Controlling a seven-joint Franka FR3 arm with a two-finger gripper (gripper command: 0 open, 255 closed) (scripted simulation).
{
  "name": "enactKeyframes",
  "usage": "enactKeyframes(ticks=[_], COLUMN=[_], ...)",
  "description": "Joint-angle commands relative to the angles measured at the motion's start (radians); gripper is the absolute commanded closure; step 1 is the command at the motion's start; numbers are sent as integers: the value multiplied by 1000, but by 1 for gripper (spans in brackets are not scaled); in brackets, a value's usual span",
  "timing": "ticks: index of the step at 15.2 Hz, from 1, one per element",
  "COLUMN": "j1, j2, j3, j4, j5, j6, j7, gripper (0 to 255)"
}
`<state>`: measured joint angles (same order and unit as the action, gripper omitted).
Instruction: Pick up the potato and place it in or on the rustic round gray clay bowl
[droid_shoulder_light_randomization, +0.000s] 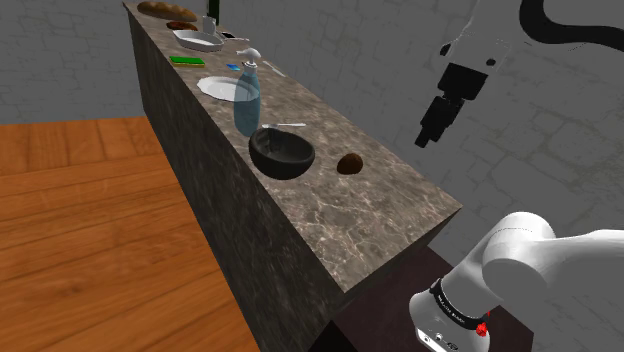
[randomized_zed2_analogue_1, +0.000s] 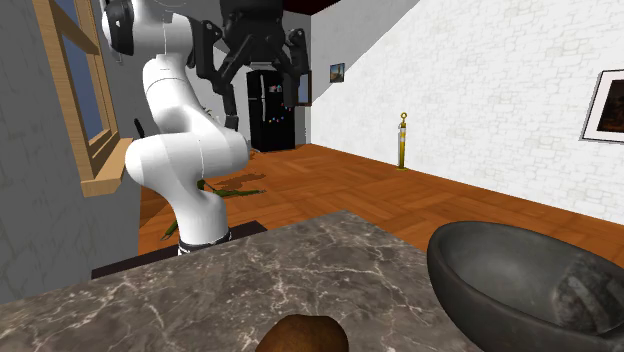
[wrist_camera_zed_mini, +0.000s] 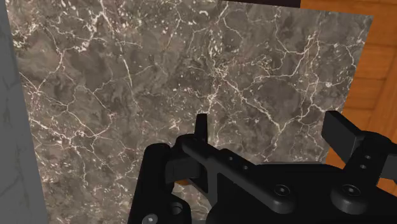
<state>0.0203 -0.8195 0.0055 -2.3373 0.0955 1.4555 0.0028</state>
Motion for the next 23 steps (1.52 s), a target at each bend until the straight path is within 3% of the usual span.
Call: enactKeyframes(ticks=[1,14,21,23], j1=[0,151,205,209], j2=[0,378,603,638], j3=[0,-112,-122,-123], j4=[0,-23,6,3], j5=[0,-291,-422,-442], j6=[0,354,575,619], j7=[0,-676,-963,-996], gripper=[0,0,0,0])
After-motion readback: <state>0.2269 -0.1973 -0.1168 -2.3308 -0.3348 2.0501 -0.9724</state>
